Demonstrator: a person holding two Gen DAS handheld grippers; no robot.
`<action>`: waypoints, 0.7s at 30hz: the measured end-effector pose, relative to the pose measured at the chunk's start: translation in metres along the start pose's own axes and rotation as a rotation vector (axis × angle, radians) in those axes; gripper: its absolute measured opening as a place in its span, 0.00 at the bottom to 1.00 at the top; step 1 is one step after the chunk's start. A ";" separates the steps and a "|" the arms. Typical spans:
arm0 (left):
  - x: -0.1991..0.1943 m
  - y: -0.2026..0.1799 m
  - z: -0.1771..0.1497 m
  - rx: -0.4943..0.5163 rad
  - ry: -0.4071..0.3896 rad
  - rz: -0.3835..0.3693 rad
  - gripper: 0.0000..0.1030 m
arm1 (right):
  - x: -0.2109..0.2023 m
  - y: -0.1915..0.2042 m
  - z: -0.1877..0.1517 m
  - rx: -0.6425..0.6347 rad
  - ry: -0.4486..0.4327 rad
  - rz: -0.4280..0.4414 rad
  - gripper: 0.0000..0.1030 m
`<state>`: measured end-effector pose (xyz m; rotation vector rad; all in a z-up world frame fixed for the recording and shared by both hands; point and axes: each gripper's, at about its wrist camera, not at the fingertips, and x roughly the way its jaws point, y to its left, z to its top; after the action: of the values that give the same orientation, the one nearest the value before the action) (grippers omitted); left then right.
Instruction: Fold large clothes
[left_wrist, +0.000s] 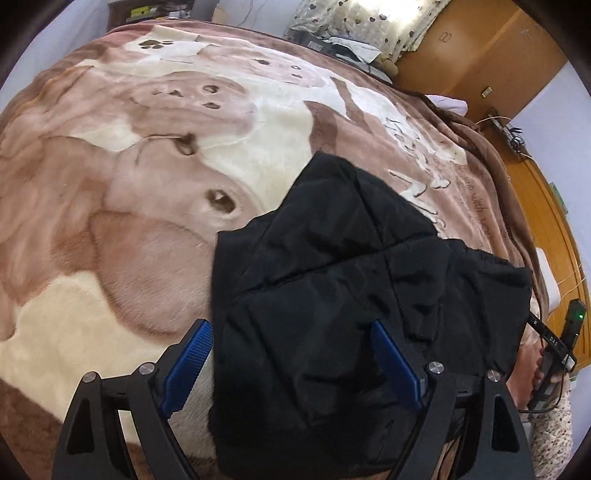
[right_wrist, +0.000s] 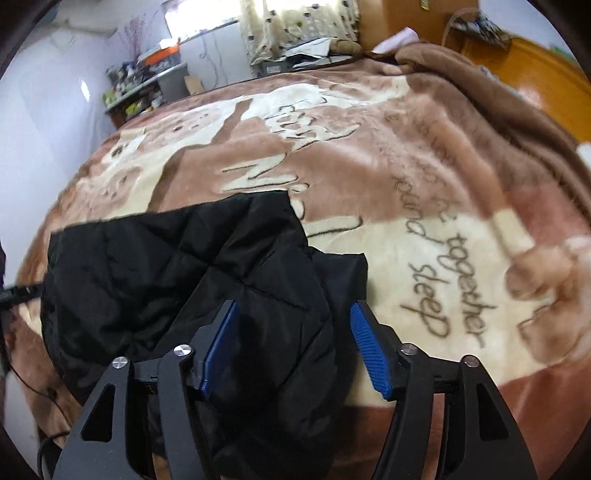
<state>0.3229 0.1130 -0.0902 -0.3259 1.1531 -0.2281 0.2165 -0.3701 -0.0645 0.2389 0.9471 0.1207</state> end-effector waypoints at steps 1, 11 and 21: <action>0.006 0.000 0.004 -0.003 0.013 -0.001 0.84 | 0.003 -0.001 0.003 0.007 -0.015 0.024 0.67; 0.038 -0.003 0.020 -0.033 0.053 0.020 0.82 | 0.061 -0.002 0.029 0.060 0.105 0.125 0.46; 0.003 -0.013 0.024 -0.009 -0.115 -0.031 0.29 | -0.025 0.008 0.021 -0.008 -0.169 0.051 0.12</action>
<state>0.3463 0.1025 -0.0794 -0.3604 1.0367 -0.2287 0.2186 -0.3708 -0.0309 0.2619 0.7732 0.1489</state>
